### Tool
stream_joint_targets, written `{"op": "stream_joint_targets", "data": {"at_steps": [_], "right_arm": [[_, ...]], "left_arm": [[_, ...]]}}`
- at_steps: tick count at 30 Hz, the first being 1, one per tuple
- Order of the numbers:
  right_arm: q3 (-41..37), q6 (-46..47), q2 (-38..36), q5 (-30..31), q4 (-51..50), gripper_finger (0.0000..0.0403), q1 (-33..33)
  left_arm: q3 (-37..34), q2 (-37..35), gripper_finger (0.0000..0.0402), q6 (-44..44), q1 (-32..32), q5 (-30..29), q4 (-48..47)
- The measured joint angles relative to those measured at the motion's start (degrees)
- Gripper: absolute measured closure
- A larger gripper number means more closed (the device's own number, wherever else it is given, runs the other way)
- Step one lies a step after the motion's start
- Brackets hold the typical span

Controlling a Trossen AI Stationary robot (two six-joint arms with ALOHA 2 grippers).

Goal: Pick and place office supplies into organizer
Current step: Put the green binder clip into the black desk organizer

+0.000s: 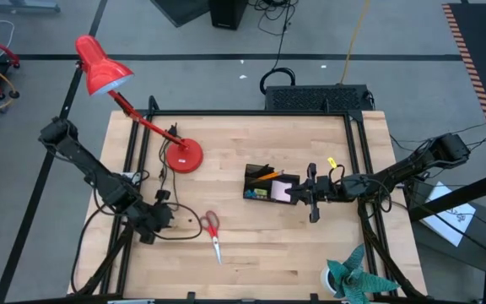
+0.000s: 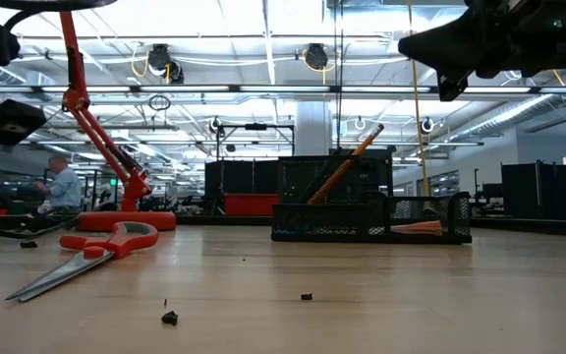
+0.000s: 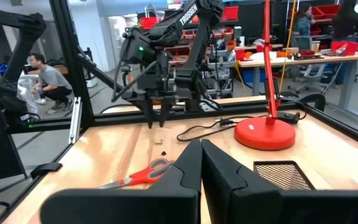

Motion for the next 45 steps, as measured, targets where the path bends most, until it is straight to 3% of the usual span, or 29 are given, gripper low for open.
{"op": "stream_joint_targets", "data": {"at_steps": [5,9,24,45], "right_arm": [[0.00,0.02,0.00,-0.02,0.32,0.0403,0.00],[0.00,0.02,0.00,-0.02,0.26,0.0403,0.00],[0.00,0.02,0.00,-0.04,-0.14,0.0403,0.00],[0.00,-0.11,0.00,0.17,-0.51,0.0403,0.00]], "left_arm": [[-2.13,1.48,0.0205,-5.00,0.86,0.87,1.43],[-6.00,1.64,0.0187,-5.74,0.78,4.05,9.05],[-10.40,1.57,0.0216,-1.60,0.68,4.35,12.26],[-12.22,1.70,0.0218,4.02,6.32,6.77,17.04]]}}
